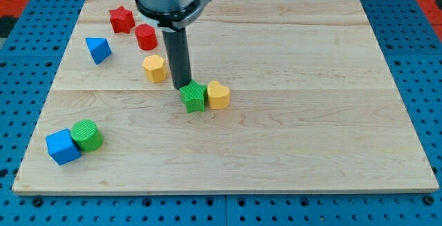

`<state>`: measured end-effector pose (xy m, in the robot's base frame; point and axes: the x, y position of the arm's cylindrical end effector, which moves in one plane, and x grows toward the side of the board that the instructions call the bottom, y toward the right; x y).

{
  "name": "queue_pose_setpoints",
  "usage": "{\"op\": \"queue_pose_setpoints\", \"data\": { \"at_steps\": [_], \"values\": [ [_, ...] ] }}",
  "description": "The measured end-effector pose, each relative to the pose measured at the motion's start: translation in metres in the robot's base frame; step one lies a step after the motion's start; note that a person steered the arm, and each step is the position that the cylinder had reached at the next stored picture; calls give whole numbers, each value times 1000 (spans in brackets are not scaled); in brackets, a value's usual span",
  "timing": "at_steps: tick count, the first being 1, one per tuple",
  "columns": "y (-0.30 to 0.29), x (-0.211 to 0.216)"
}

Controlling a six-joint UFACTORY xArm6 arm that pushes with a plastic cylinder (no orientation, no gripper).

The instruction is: Slide the yellow heart below the green star

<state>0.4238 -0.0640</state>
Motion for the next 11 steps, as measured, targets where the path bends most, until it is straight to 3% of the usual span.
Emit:
{"op": "queue_pose_setpoints", "data": {
  "at_steps": [1,3,4,5,6,7,9,10,11],
  "values": [
    [5,-28],
    [48,57],
    [48,69],
    [95,36],
    [131,65],
    [114,105],
    [112,61],
    [69,66],
    [63,73]
  ]
}}
